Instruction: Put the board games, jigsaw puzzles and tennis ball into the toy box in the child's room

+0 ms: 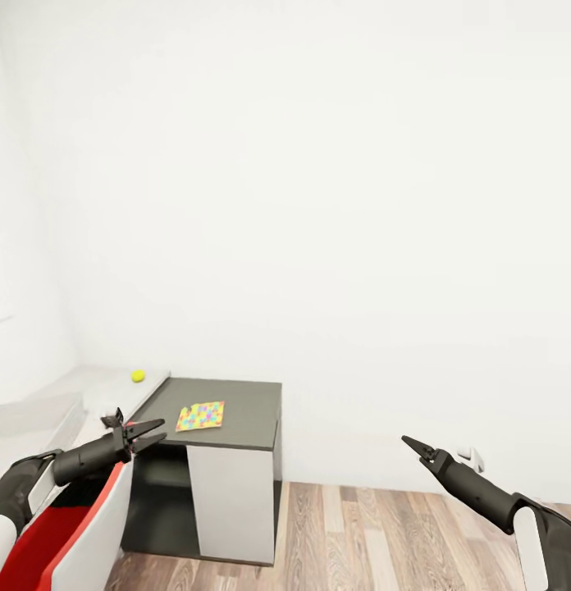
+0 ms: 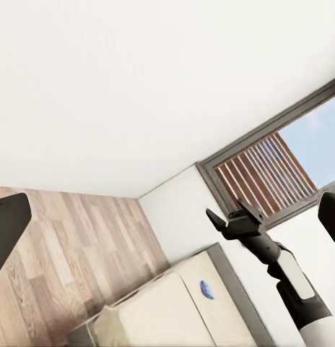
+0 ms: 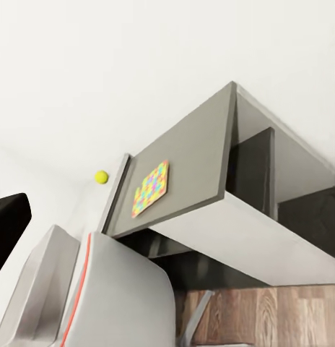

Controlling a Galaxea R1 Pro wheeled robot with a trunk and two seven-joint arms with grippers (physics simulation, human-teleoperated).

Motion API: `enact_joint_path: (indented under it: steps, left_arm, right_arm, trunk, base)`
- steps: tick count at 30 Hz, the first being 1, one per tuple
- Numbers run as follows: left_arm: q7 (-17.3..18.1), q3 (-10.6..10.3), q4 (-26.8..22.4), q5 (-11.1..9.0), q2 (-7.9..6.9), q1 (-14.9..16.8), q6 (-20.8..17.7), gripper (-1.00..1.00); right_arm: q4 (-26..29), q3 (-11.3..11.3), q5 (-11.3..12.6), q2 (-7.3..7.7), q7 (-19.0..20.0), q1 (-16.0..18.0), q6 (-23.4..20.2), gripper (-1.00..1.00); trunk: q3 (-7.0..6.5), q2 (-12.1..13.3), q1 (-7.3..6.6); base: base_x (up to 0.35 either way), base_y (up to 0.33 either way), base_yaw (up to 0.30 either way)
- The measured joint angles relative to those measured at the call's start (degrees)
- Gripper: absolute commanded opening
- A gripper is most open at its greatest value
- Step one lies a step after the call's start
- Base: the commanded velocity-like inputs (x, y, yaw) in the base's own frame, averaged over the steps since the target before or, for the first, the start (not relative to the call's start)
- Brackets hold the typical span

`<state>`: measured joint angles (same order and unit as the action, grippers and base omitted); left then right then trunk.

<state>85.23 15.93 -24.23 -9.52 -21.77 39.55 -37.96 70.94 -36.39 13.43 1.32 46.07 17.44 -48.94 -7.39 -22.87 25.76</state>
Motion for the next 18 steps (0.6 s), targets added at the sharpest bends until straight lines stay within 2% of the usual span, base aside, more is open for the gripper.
enact_joint_path:
  steps: [18]
  left_arm:
    - [-0.16, 0.01, -0.02, 0.01, 0.07, 0.04, 0.06, 1.00]
  right_arm:
    - [-0.14, -0.01, -0.09, 0.01, -0.23, 0.00, -0.01, 1.00]
  trunk:
    - [0.00, 0.00, 0.00]
  base:
    - [0.000, 0.000, -0.277]
